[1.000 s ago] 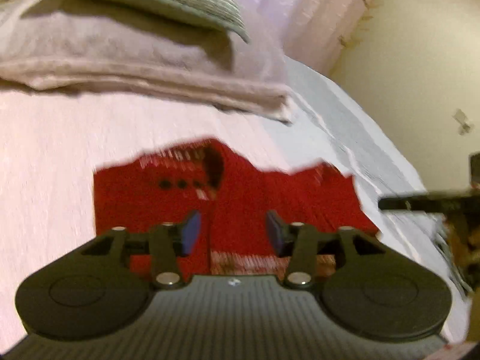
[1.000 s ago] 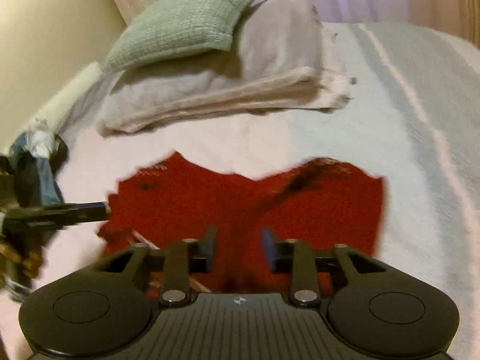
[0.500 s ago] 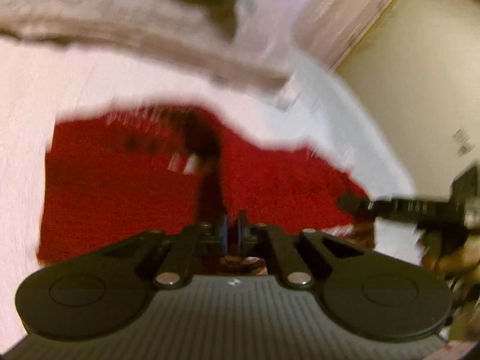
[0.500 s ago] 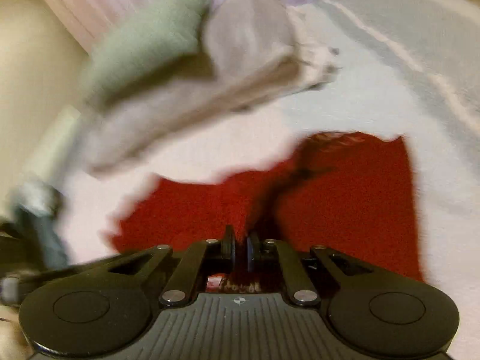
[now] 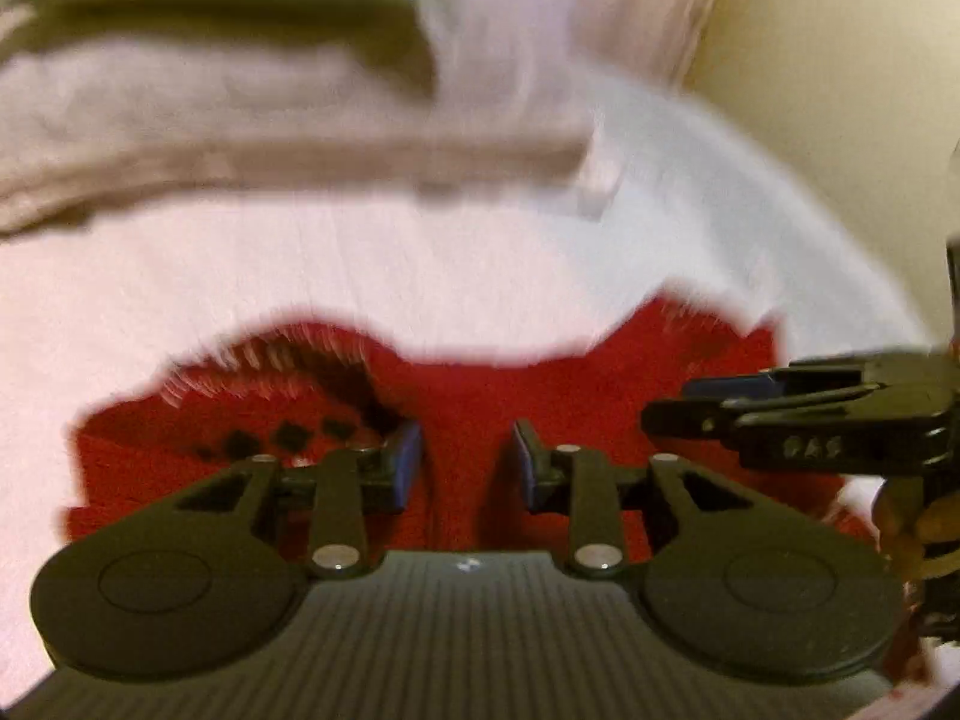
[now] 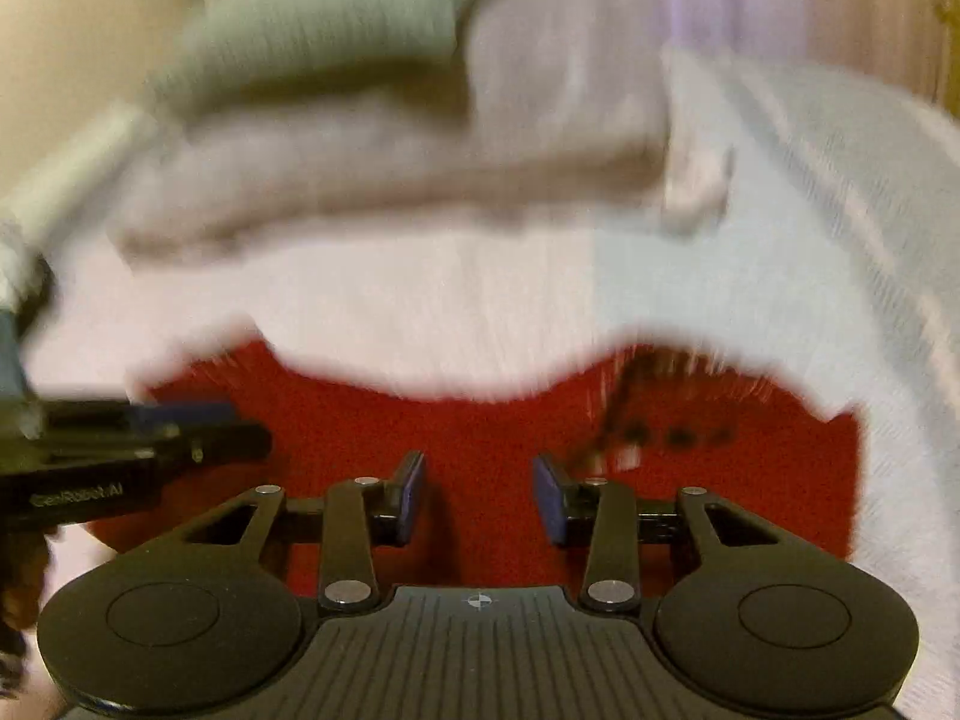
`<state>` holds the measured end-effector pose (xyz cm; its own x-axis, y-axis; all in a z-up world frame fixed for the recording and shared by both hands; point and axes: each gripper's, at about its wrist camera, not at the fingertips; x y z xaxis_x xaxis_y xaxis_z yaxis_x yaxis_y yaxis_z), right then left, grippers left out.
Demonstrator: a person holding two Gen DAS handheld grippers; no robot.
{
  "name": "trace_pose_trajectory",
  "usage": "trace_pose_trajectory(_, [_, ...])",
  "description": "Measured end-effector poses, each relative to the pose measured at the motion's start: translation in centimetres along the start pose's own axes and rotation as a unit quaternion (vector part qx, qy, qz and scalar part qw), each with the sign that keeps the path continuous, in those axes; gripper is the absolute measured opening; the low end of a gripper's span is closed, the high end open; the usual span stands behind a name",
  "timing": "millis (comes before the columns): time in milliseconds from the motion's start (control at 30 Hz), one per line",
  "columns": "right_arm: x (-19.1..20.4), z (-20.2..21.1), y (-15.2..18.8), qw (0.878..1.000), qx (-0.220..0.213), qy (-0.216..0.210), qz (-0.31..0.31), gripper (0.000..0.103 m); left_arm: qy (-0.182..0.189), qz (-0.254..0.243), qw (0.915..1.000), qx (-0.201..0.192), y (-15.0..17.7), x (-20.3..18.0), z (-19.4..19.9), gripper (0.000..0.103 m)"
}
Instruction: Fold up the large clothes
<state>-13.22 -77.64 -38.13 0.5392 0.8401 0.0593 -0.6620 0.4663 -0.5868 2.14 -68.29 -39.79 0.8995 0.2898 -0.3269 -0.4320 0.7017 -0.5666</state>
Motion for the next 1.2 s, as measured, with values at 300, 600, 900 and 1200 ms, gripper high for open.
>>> trace_pose_trajectory(300, [3.7, 7.1, 5.8, 0.999, -0.044, -0.017, -0.016, 0.036, 0.022, 0.024, 0.9995, -0.004, 4.5, 0.3, 6.7, 0.024])
trace_pose_trajectory(600, [5.6, 7.1, 9.3, 0.998, 0.015, 0.022, -0.057, 0.037, -0.013, 0.014, 0.9989, 0.044, 8.8, 0.3, 8.6, 0.023])
trace_pose_trajectory(900, [11.6, 18.4, 17.8, 0.987, 0.134, 0.057, -0.067, 0.038, -0.122, 0.075, 0.9797, 0.140, 17.0, -2.4, 19.3, 0.033])
trace_pose_trajectory(1200, [15.9, 28.2, 19.8, 0.991, 0.123, 0.022, -0.055, 0.039, -0.170, 0.073, 0.9771, 0.105, 21.0, -9.4, 30.2, 0.051])
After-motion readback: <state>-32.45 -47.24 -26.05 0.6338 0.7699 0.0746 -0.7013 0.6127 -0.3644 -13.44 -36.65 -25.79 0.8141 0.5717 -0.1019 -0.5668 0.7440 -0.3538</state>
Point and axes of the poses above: each gripper's, at about its wrist camera, not at the fingertips, and z roughly against the way its jaws point, x to its left, y to its underside, and after that the axes turned 12 degrees about z, right-handed
